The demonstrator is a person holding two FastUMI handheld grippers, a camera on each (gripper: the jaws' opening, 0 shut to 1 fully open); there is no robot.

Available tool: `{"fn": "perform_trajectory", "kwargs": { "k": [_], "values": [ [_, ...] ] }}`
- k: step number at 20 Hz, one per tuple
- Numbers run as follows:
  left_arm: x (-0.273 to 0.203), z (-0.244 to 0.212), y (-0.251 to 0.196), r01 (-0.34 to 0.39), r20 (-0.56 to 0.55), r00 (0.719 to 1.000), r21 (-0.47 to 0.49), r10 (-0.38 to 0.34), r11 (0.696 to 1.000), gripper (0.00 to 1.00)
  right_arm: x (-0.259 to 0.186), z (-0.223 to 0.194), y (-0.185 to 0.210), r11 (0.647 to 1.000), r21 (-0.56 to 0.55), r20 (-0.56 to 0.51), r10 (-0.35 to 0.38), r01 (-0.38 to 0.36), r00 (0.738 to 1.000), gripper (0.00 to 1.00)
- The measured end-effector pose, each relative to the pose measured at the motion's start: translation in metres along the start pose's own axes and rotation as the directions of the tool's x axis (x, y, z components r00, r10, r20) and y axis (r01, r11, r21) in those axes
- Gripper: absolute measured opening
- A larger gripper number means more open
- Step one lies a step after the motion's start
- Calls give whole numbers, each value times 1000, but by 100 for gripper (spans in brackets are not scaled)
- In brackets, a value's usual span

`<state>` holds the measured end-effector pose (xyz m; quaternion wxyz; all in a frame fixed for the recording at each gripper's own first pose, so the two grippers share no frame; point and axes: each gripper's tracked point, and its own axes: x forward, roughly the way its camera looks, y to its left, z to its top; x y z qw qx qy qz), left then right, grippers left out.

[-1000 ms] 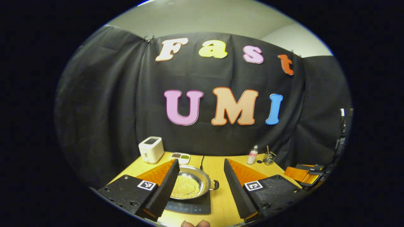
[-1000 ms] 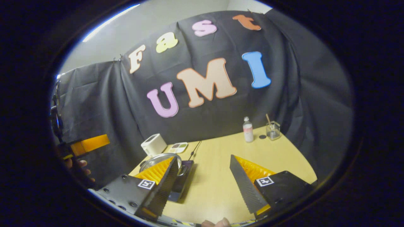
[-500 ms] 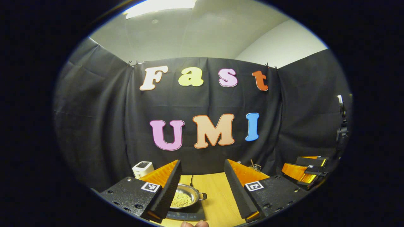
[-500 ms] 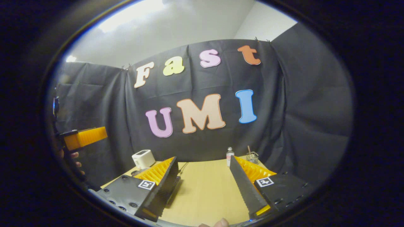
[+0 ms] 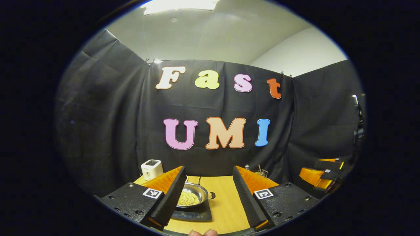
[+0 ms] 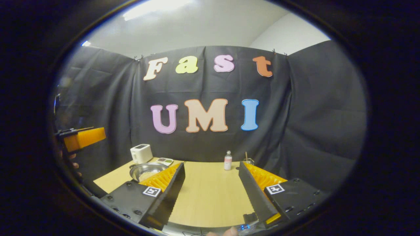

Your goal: First push the handle of the pot to place it horizontally, then grasp the pot with both hands and set it on the induction cooktop.

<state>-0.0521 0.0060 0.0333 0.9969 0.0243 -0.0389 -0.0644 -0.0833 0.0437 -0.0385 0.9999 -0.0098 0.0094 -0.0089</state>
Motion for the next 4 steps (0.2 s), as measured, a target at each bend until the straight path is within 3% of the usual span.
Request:
{"fn": "perform_trajectory", "kwargs": {
  "k": [1, 2, 3, 4],
  "values": [
    [0, 2, 0, 5, 8, 1000, 18, -6, 1000, 82, 1, 3, 2, 1000, 9, 7, -2, 2, 1000, 100],
    [1, 3, 0, 7, 7, 1000, 36, -7, 999, 82, 1, 3, 4, 1000, 10, 3, -2, 2, 1000, 92],
    [-1, 2, 0, 6, 6, 1000, 50, -7, 999, 86, -1, 3, 5, 1000, 7, 2, -3, 3, 1000, 92],
    [-1, 5, -1, 8, 11, 1000, 55, -9, 998, 82, -2, 8, 4, 1000, 3, 12, -7, 7, 1000, 92]
  ]
}}
